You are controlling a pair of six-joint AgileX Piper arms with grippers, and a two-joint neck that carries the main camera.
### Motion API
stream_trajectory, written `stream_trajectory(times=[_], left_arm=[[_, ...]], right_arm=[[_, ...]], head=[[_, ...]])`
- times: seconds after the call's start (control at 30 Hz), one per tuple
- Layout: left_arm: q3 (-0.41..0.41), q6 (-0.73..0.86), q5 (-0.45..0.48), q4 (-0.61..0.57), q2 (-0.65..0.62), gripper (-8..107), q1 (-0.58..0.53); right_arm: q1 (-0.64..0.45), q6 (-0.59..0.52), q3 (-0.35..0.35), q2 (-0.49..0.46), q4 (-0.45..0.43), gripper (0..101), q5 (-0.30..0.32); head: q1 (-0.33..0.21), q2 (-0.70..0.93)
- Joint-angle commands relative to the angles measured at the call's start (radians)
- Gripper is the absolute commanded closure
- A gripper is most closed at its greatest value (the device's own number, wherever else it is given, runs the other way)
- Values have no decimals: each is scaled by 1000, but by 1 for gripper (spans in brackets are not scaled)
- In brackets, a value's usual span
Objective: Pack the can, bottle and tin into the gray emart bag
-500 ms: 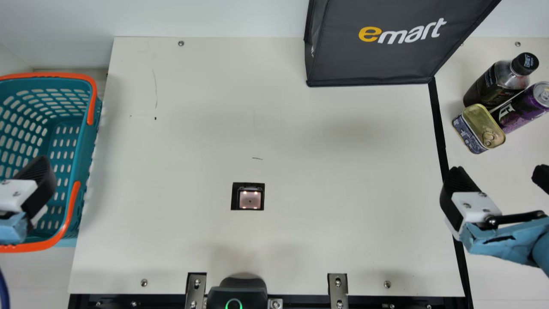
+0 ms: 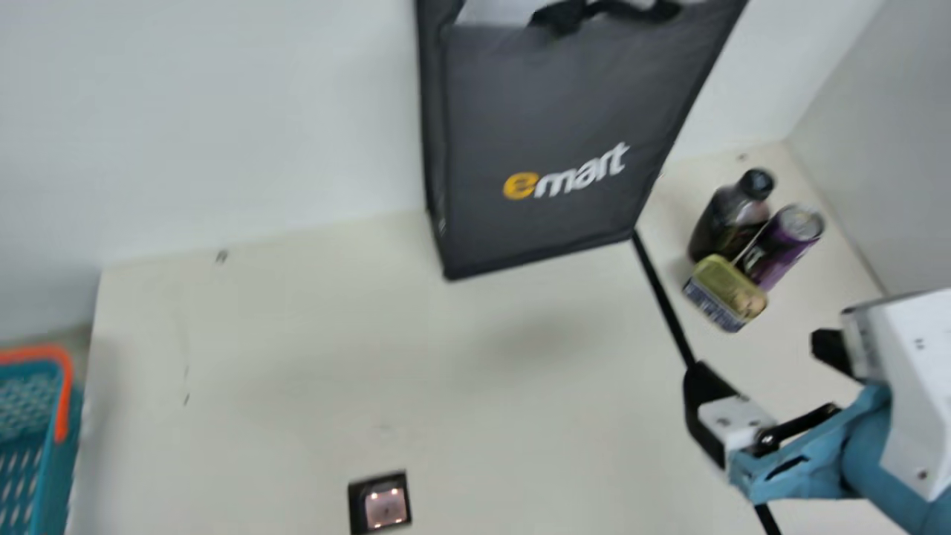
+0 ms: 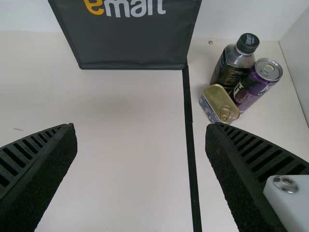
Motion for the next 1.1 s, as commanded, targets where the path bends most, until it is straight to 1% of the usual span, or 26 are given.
stream_trajectory(times=[0.0, 1.07], left_arm=[[0, 0, 0, 0, 0, 9, 0], [0, 0, 0, 0, 0, 9, 0]], right_arm=[[0, 0, 0, 0, 0, 10, 0], [0, -1, -2, 5, 1, 10, -1]], head=[[-38, -25], [-38, -25]])
